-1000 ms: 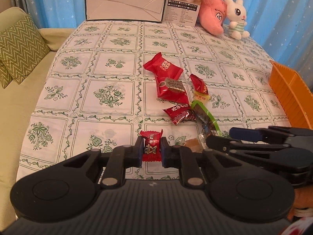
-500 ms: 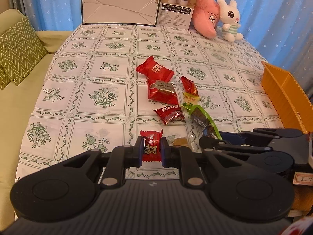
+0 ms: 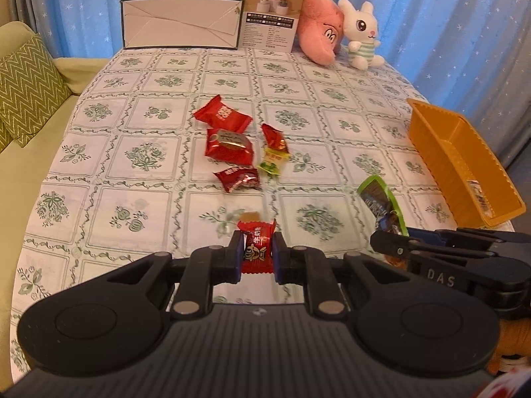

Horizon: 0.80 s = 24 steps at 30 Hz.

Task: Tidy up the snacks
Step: 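Carry both snacks over the orange tray and open both tools to release them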

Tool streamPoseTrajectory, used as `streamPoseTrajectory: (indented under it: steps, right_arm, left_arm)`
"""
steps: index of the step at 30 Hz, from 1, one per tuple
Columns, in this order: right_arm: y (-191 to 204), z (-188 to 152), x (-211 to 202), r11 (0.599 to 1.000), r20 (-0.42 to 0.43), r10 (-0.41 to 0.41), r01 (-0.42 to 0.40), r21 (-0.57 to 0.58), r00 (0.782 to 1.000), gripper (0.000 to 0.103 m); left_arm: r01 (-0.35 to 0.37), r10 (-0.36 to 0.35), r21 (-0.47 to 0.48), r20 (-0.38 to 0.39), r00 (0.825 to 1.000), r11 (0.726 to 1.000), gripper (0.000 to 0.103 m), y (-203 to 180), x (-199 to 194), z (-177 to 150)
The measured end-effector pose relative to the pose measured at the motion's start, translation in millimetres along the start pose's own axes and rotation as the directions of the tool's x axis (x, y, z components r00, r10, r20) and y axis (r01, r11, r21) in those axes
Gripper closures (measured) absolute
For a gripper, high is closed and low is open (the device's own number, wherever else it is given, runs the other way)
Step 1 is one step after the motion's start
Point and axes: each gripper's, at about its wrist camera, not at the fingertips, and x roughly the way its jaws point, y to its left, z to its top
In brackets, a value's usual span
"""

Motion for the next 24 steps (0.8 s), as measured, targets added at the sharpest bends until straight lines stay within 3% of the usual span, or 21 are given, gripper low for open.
streamPoseTrajectory:
  steps: [8, 24]
  right_arm:
    - [-24, -6, -45, 0.999, 0.042, -0.023, 0.021, 0.046, 0.999, 0.077]
    - [-92, -17, -110, 0.979, 0.091, -0.144, 0.128, 0.158, 0.985, 0.077]
  left_arm:
    - [0.020, -0.020, 0.011, 0.016, 1.000, 1.000, 0.088, -37, -18, -6]
    - [0.128, -0.130, 0.097, 0.014, 0.991, 0.987, 0.088, -123, -25, -1]
